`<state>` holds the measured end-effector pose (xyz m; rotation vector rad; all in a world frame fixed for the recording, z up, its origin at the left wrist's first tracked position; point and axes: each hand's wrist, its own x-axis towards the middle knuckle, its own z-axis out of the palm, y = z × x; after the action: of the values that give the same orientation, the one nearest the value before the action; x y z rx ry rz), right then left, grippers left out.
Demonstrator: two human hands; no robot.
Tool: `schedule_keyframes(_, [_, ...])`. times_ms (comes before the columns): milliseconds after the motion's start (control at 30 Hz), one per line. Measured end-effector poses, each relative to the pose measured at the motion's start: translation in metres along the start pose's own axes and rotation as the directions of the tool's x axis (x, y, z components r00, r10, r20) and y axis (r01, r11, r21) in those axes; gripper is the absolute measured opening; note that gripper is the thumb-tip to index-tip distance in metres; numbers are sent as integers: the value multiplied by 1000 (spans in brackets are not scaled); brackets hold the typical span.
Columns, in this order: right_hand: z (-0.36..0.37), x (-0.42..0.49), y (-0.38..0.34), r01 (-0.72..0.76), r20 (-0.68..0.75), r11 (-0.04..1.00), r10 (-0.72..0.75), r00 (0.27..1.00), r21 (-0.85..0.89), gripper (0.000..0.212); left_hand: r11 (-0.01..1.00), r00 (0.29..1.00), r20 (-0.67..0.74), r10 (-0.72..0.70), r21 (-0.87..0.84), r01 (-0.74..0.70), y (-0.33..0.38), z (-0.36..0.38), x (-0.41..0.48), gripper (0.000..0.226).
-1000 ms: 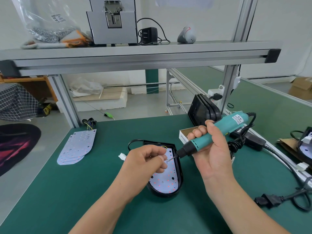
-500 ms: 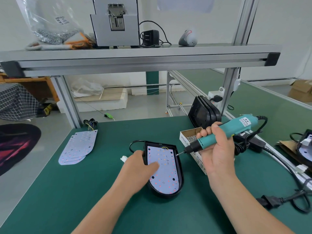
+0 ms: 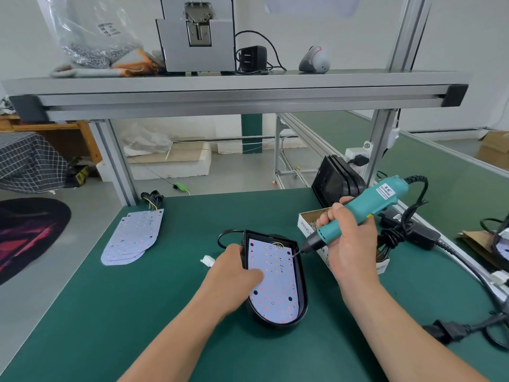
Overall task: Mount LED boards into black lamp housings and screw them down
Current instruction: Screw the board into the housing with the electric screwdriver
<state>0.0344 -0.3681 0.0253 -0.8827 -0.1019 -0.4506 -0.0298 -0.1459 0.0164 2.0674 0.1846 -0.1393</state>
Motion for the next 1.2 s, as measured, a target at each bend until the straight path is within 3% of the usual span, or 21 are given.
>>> schedule_keyframes(467, [3,-5,4,4,55,997,-1,998,-71,23,999,1000,-5,16,31,-16,3,1,-2,30])
schedule_keyframes(633, [7,-4,6,52,180,980,-17,984,-193,22,1000,1000,5,9,-9,-9,3,1,-1,29])
schedule_keyframes(867, [16,-4,8,197,438,911,-20,899,-363,18,1000,1000,13,13,8,-13,2,1,-1,32])
schedule_keyframes(1067, [12,7,8,106,390,935,37,920,-339,13,1000,1000,20,18,6,-18,1,0,-1,33])
schedule_keyframes(1200, [10,6,7,66,445,950,82,892,-307,14,1000,1000,24,12,3,-12,1,0,0,33])
